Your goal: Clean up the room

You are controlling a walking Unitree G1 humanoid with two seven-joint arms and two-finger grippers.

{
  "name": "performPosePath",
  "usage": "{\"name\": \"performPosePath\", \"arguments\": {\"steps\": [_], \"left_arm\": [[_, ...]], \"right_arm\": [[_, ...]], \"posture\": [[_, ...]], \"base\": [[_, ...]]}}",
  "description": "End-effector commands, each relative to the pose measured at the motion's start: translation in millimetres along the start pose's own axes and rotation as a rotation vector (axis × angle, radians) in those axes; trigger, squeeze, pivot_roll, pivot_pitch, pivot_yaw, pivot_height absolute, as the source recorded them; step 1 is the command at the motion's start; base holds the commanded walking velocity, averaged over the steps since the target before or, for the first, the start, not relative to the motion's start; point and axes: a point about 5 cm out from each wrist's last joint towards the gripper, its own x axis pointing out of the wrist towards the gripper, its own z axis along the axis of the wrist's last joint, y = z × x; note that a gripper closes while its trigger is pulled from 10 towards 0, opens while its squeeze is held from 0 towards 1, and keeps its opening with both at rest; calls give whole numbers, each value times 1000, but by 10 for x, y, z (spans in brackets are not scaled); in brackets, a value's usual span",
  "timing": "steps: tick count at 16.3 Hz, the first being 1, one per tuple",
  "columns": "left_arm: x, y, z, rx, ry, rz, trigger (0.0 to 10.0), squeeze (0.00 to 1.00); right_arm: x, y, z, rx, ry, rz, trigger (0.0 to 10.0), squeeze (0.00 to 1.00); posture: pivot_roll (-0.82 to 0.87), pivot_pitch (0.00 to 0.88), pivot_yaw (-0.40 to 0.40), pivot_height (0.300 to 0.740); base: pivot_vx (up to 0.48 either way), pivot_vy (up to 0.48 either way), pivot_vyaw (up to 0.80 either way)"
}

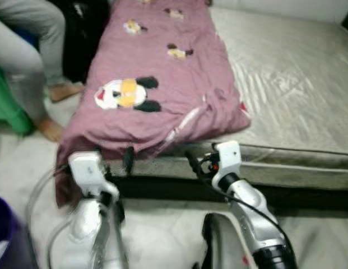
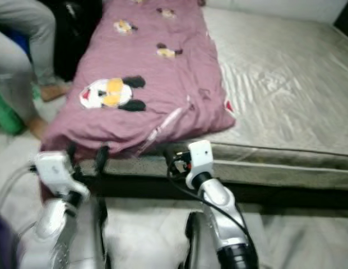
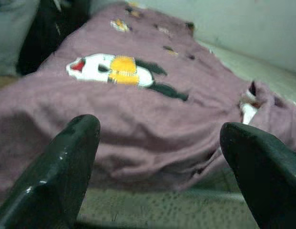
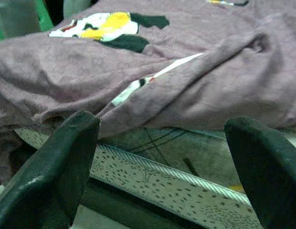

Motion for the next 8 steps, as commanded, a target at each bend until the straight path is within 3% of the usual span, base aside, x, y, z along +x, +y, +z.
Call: {"name": "performPosePath", "arguments": {"steps": [1, 5, 8], "left_arm": [[6, 46, 54, 17, -18, 6, 10000, 0], [11, 48, 52, 18, -19, 5, 10000, 0], [17, 45, 55, 17, -21, 1, 10000, 0]], "right_arm": [[28, 34, 43, 1, -16, 13, 10000, 0], [35, 56, 41, -21, -16, 26, 10000, 0], [40, 52, 40, -15, -16, 21, 10000, 0]], "posture": [[7, 126, -78, 501], [8, 119, -77, 501], [7, 118, -76, 501]], "base": [[330, 0, 0], [323, 0, 0], [315, 0, 350]]}}
